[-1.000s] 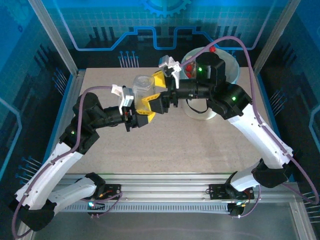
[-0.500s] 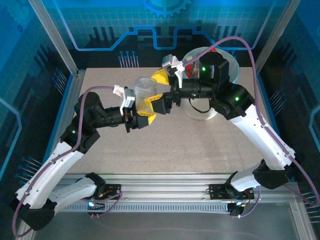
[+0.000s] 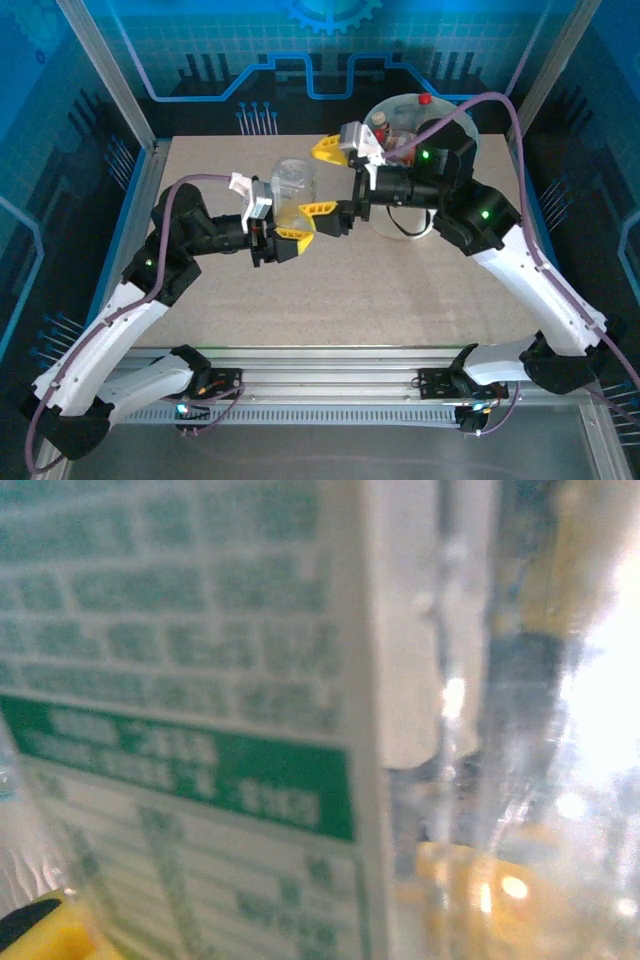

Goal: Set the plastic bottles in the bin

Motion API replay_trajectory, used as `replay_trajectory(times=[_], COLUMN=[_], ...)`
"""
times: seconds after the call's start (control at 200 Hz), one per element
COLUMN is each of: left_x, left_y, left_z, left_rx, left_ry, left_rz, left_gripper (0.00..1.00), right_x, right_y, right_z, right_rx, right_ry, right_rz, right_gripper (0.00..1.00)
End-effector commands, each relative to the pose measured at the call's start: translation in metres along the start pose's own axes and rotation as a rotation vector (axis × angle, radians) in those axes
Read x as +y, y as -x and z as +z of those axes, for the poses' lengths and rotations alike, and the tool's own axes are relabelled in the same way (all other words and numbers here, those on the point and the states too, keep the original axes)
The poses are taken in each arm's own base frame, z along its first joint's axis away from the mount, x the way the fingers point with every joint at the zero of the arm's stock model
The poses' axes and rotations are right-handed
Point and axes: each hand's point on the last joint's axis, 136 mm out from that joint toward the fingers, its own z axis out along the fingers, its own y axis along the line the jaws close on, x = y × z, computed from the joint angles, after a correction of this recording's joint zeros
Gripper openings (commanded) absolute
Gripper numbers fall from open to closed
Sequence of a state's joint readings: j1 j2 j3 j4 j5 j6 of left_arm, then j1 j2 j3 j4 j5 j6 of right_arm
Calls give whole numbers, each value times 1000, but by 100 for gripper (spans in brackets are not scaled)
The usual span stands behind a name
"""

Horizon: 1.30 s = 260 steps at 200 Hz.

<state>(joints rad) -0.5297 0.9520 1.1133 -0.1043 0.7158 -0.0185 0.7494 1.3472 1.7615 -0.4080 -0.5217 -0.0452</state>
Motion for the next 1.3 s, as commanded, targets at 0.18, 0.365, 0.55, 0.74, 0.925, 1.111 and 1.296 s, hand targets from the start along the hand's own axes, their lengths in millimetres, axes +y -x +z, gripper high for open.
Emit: replay_trajectory(times=[0.18, 0.365, 0.55, 0.74, 0.925, 1.111, 1.296], left_x=[-14, -11, 2, 13, 31, 40, 44], left_y=[9, 11, 18, 22, 17, 4, -9], left_z=[5, 2, -4, -17, -28, -31, -32], left_rx=[17, 4, -41, -104, -114, -45, 26], left_ry=[-64, -26, 81, 200, 334, 388, 407], left_rz=[88, 111, 136, 183, 184, 182, 176], left_gripper=[51, 54, 81, 99, 99, 99, 99], right_x=[6, 6, 1, -49, -166, -263, -316], right_y=[15, 15, 17, 28, 20, 2, -12], right_z=[16, 6, -2, -16, -63, -129, -172], right_rx=[2, 30, 50, 53, 122, 201, 342], right_ry=[135, 143, 94, -234, -917, -1406, -1695], right_rz=[130, 131, 103, 24, -101, -128, -166], right_gripper=[81, 59, 53, 49, 49, 47, 48])
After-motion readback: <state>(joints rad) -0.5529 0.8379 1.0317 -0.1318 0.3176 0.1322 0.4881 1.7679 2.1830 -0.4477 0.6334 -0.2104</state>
